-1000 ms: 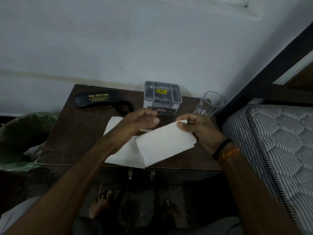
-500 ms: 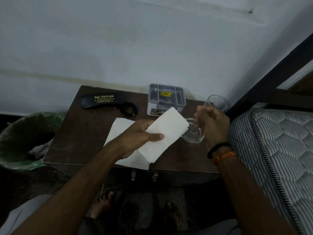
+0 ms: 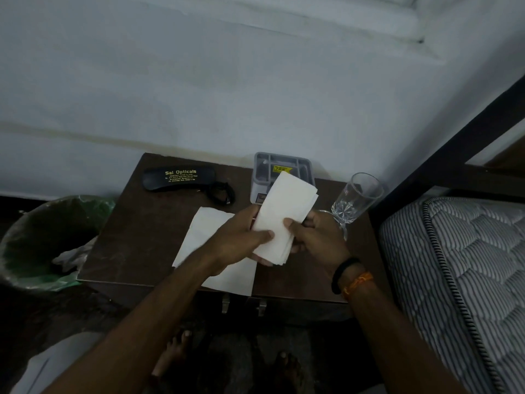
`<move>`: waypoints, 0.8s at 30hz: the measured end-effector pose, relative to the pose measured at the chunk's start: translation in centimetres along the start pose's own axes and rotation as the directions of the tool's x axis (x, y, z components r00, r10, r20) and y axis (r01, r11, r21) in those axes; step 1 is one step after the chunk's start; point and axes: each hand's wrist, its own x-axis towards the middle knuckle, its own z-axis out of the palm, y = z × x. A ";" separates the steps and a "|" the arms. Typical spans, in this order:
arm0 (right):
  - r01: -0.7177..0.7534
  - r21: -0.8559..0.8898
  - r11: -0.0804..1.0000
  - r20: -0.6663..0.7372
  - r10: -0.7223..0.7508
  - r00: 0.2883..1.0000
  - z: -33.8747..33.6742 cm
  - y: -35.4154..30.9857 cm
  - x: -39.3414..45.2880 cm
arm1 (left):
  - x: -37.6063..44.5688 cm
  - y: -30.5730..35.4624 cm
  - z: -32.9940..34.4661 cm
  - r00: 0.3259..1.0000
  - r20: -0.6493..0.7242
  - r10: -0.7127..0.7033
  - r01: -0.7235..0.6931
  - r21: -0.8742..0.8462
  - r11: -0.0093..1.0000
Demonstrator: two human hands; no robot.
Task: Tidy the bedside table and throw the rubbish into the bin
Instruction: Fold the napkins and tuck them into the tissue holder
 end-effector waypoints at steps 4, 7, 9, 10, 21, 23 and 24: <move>0.024 -0.126 0.992 0.020 -0.022 1.000 0.3 0.3 0.7 | 0.0 -0.4 -0.2 0.993 0.080 -0.087 0.084 0.040 0.996; -0.021 -0.108 0.994 0.157 0.038 0.987 0.3 0.5 0.8 | 0.4 -0.7 -0.3 0.993 0.066 -0.100 0.096 0.059 0.994; -0.008 -0.138 0.990 0.165 0.031 0.986 0.1 0.6 1.0 | 0.5 -0.6 -0.1 0.994 0.054 -0.095 0.088 0.106 0.990; -0.001 -0.157 0.988 0.143 0.024 0.989 0.1 0.6 1.2 | 0.5 -0.4 -0.1 0.996 0.038 -0.080 0.073 0.143 0.987; 0.160 -0.173 0.972 -0.137 -0.184 0.973 0.8 -1.5 3.2 | 1.6 0.0 -0.6 0.896 -0.273 0.351 -0.335 0.103 0.936; 0.229 -0.195 0.954 -0.137 -0.257 0.956 0.9 -1.9 3.4 | 1.7 0.2 -0.9 0.901 -0.237 0.364 -0.345 0.120 0.931; 0.264 -0.214 0.940 -0.105 -0.291 0.951 0.8 -2.1 3.5 | 1.8 0.2 -1.1 0.908 -0.223 0.353 -0.333 0.126 0.935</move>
